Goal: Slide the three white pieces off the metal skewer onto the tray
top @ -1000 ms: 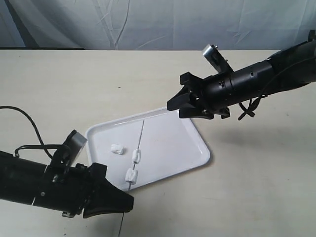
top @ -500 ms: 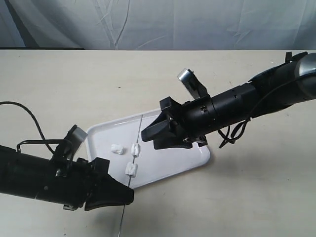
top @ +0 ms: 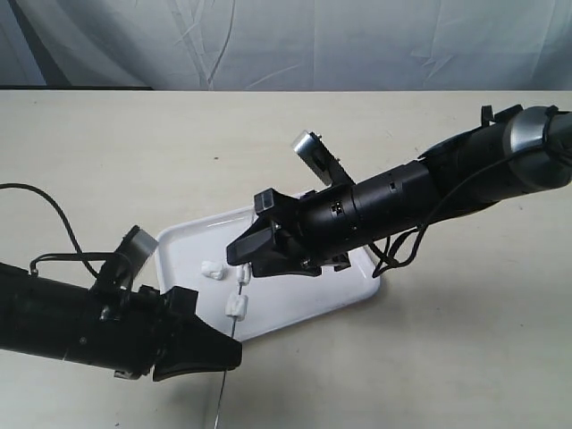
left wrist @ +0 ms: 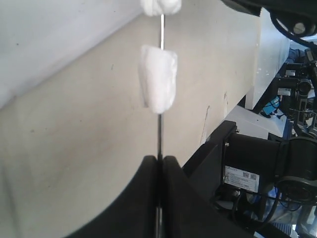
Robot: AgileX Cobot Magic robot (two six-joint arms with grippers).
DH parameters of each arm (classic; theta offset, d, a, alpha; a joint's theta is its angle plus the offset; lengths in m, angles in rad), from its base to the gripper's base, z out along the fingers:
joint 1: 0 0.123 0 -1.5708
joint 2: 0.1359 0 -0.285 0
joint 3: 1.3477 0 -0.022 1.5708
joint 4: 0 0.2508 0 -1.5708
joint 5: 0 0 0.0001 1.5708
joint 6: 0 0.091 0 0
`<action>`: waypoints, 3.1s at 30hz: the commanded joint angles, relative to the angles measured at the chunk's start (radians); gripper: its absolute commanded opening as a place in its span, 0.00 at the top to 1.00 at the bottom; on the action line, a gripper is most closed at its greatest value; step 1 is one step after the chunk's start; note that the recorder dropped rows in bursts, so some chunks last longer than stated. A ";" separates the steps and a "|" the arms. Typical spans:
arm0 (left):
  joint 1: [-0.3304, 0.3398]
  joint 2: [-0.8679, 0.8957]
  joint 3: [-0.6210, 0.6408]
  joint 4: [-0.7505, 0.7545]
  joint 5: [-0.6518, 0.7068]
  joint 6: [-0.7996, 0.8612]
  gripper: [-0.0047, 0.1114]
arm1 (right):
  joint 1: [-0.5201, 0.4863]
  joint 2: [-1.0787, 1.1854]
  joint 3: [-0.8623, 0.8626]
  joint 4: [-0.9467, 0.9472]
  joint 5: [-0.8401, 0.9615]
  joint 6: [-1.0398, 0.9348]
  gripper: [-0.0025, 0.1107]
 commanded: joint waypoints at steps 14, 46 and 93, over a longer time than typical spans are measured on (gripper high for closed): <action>0.001 -0.006 -0.005 -0.007 0.054 0.033 0.96 | 0.055 -0.006 0.001 -0.008 -0.069 0.022 0.73; 0.001 -0.006 0.249 -0.007 0.226 0.182 0.96 | 0.008 -0.010 -0.089 -0.140 -0.288 0.063 0.74; 0.001 -0.006 -0.062 -0.007 -0.004 -0.043 0.96 | 0.042 -0.010 -0.089 -0.264 0.076 0.220 0.55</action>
